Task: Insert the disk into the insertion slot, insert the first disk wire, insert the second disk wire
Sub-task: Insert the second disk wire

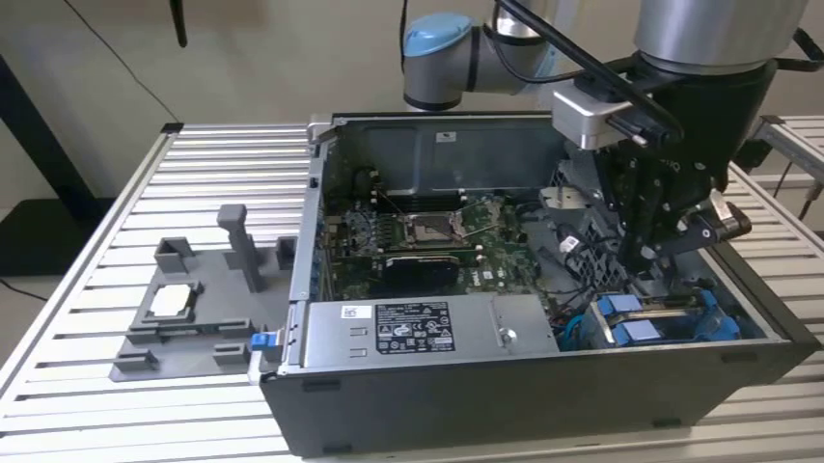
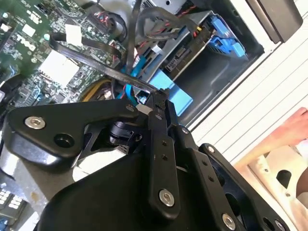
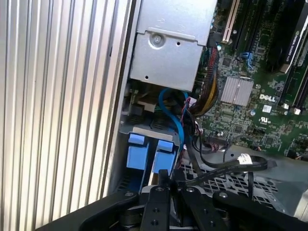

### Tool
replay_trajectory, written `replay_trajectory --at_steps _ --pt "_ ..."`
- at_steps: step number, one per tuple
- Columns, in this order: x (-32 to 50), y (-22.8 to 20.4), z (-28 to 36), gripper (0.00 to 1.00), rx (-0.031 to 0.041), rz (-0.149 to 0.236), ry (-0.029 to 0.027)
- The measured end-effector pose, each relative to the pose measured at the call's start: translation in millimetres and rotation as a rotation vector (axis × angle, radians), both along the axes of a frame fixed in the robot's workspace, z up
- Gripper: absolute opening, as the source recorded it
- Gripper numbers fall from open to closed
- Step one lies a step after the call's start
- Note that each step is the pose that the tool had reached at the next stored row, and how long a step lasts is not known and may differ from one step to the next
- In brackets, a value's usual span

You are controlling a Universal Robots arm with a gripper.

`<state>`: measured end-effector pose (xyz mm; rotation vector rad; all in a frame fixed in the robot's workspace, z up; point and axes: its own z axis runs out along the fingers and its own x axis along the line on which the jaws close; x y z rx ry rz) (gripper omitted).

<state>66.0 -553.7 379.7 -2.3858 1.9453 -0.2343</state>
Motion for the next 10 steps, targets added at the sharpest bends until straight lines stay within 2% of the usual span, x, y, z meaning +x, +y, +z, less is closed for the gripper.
replay_trajectory --at_steps 1,2,3,7,8,9,10 --pt "0.2 -0.8 -0.2 0.16 0.0006 -0.001 0.0001" --pt "0.2 -1.0 -0.3 0.16 0.0052 -0.002 0.0003" --pt "0.2 -1.0 -0.4 0.16 0.0200 -0.004 0.0002" --pt "0.3 -1.1 -0.7 0.16 0.0905 -0.010 0.0003" --pt "0.8 -1.3 -0.8 0.16 0.0960 -0.010 0.0009" --pt "2.4 -1.6 -0.7 0.16 0.0961 -0.010 0.0064" --pt "4.7 -1.7 -0.8 0.16 0.0961 -0.011 0.0158"
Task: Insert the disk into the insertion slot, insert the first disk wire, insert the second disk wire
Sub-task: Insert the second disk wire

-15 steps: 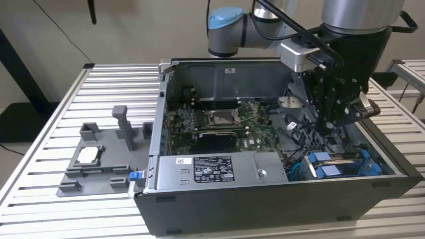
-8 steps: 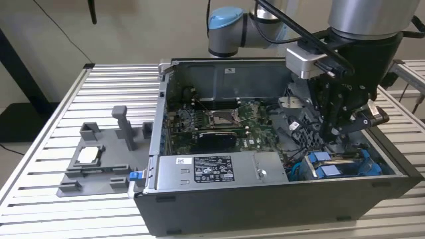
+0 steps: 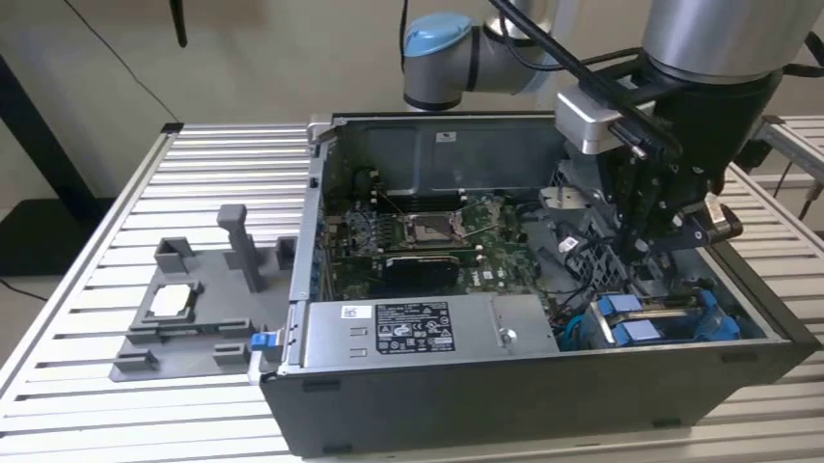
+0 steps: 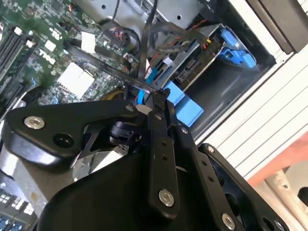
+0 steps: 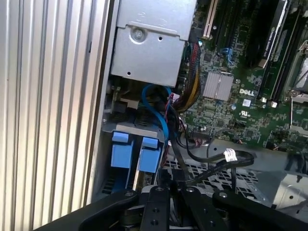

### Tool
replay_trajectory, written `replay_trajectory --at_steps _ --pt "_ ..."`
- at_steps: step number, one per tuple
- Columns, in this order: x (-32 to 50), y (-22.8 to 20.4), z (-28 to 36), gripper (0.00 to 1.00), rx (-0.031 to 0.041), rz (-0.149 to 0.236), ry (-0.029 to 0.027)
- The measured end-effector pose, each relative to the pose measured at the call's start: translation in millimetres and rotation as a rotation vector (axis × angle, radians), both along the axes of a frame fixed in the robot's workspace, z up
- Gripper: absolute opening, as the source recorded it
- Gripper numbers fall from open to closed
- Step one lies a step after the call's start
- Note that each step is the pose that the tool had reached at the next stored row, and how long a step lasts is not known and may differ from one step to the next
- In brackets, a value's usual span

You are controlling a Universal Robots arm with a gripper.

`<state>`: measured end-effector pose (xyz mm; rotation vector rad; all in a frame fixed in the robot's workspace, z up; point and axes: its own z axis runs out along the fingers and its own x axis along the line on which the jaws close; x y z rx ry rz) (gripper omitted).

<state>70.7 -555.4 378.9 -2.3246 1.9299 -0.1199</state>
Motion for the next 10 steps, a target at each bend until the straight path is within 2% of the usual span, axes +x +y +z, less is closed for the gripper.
replay_trajectory --at_steps 7,10 --pt "19.3 -0.1 -0.1 0.16 0.0001 0.000 0.0875" --pt "28.4 -0.2 -0.1 0.16 0.0001 0.000 0.1228"
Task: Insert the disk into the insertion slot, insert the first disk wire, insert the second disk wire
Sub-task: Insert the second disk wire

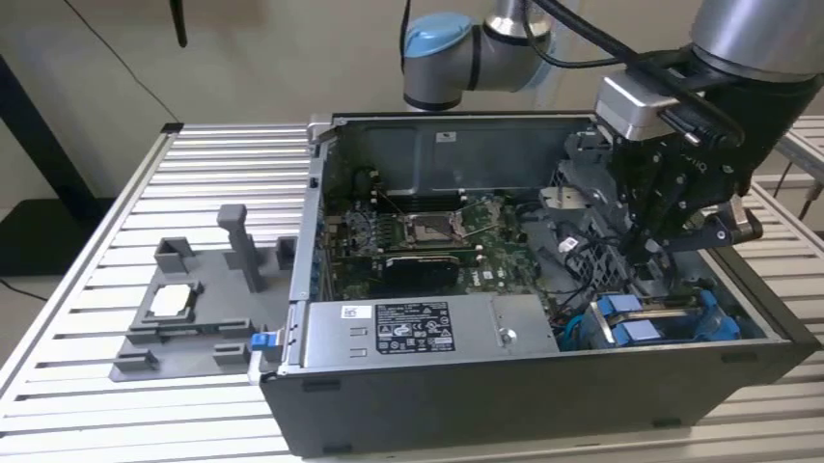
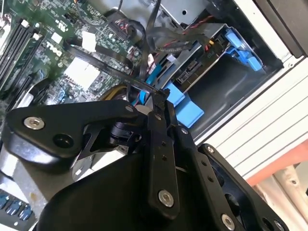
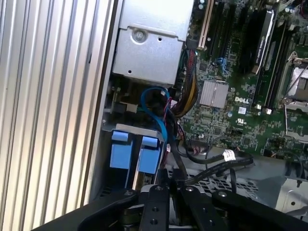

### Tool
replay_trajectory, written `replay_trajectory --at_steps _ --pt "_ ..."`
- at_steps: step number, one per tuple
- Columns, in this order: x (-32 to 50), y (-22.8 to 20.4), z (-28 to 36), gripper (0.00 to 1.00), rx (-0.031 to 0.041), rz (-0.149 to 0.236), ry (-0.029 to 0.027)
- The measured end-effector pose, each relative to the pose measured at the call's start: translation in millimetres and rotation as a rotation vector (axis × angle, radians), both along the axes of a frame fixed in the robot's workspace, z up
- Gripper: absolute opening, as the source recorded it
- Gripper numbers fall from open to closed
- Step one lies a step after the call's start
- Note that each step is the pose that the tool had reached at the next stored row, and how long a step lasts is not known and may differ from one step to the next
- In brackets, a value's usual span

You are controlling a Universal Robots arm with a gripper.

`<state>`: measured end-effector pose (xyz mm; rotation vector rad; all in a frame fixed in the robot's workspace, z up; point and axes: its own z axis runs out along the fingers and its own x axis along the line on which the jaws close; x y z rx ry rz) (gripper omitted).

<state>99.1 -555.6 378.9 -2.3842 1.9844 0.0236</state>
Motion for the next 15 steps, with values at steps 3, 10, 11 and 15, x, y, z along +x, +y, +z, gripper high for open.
replay_trajectory --at_steps 3,10,11,15 --pt "9.5 -0.1 0.0 0.16 -0.0001 0.000 0.0311" --pt "27.9 -1.5 -0.5 0.16 0.0096 0.000 0.0634" --pt "28.3 -1.8 -0.7 0.16 0.0195 0.000 0.0635" --pt "29.4 -5.4 -1.3 0.16 0.0439 0.000 0.0635"
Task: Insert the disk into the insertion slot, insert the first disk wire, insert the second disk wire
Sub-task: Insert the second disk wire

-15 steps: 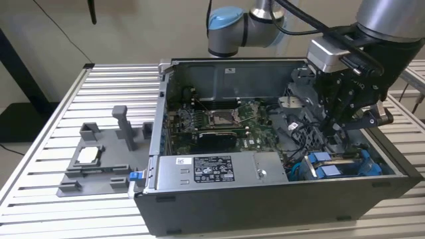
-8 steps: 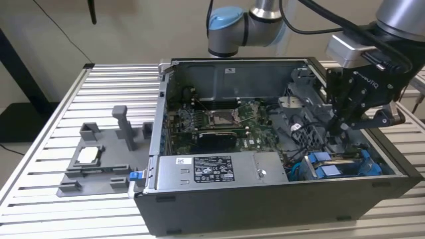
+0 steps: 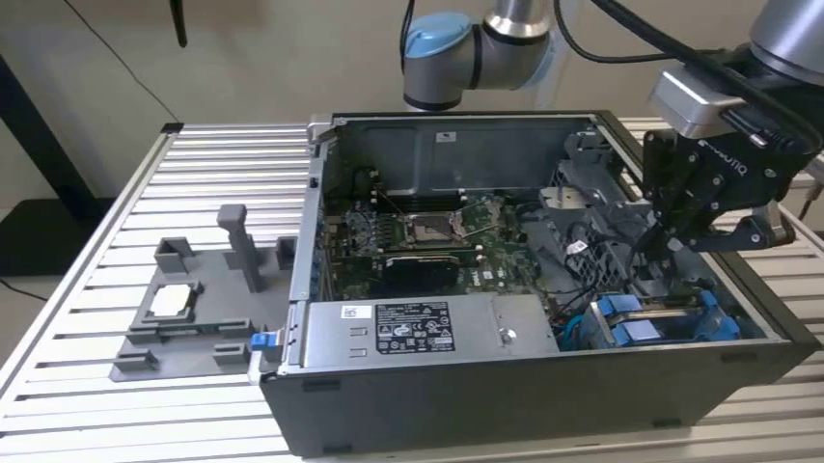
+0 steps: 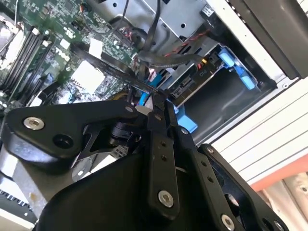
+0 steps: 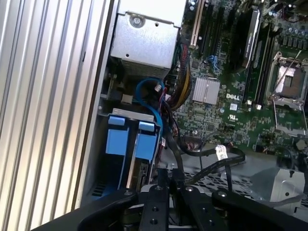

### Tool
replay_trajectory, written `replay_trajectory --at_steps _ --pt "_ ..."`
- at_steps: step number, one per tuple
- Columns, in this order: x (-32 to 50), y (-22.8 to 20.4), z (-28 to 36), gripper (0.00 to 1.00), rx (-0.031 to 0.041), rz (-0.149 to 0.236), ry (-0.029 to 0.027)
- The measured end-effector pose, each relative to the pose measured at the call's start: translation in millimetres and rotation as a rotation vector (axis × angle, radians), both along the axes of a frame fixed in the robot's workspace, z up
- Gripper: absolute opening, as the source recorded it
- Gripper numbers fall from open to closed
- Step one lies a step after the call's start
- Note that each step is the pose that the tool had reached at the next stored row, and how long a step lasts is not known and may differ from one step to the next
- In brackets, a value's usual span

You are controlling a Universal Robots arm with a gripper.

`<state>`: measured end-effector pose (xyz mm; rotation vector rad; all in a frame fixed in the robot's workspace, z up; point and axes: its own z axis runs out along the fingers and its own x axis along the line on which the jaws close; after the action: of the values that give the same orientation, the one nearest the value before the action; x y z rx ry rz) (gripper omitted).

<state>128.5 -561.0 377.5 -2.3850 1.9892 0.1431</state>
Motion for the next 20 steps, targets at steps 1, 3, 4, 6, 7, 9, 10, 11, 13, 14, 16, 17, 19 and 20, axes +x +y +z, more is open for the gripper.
replay_trajectory --at_steps 1,3,4,6,7,9,10,11,13,14,16,17,19,20 --pt "0.2 -2.1 0.0 0.16 0.0000 0.000 0.0000" --pt "0.7 -5.8 -0.4 0.16 0.0005 -0.001 0.0000" --pt "0.9 -7.7 -0.6 0.16 0.0009 -0.002 0.0000" --pt "1.4 -11.7 -0.8 0.16 0.0010 -0.003 0.0000" --pt "1.6 -13.7 -0.8 0.16 0.0009 -0.003 0.0000" --pt "2.0 -17.8 -0.9 0.16 0.0009 -0.004 0.0000" --pt "2.2 -20.0 -1.0 0.16 0.0009 -0.005 0.0000" --pt "2.4 -21.8 -1.1 0.16 0.0010 -0.005 0.0000" --pt "2.5 -23.8 -2.1 0.16 0.0125 -0.007 0.0000" --pt "2.5 -24.1 -2.5 0.16 0.0252 -0.008 0.0001" --pt "2.6 -24.5 -3.1 0.16 0.0570 -0.010 0.0002" --pt "2.7 -24.8 -3.5 0.16 0.0719 -0.011 0.0003" --pt "3.3 -26.5 -4.8 0.16 0.0911 -0.012 0.0003" --pt "3.5 -27.7 -5.8 0.16 0.0933 -0.013 0.0003"
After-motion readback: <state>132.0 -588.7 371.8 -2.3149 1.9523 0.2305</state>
